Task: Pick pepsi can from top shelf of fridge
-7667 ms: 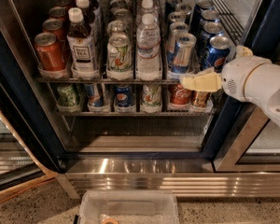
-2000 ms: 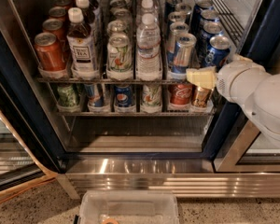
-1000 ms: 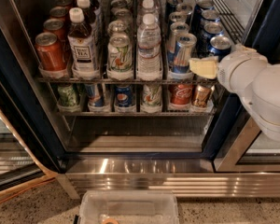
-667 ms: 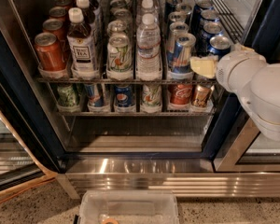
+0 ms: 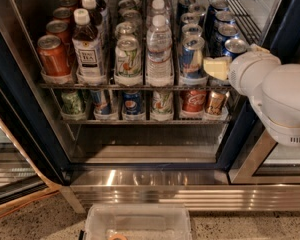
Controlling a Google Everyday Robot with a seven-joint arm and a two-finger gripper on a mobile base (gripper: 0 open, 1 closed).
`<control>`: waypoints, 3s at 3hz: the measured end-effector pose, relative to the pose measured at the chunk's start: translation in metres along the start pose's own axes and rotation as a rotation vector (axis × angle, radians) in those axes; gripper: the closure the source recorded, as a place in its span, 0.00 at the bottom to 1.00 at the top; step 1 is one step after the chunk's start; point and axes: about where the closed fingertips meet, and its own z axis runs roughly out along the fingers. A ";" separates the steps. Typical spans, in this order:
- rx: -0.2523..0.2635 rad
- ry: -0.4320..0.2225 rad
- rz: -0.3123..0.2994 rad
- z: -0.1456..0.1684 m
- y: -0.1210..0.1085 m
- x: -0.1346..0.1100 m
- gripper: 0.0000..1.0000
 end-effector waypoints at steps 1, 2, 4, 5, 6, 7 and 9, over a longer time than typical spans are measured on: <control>0.022 0.007 0.009 0.011 -0.004 0.000 0.16; 0.022 0.007 0.009 0.011 -0.001 -0.001 0.15; 0.038 0.021 0.023 0.026 -0.003 0.000 0.30; 0.044 0.036 0.037 0.034 -0.006 0.007 0.49; 0.046 0.041 0.054 0.038 -0.010 0.008 0.72; 0.044 0.047 0.061 0.041 -0.010 0.010 0.96; 0.003 0.000 0.072 0.027 -0.001 -0.014 1.00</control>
Offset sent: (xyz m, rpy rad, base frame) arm 0.0887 -0.0651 -0.0023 0.0417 0.0469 -0.1625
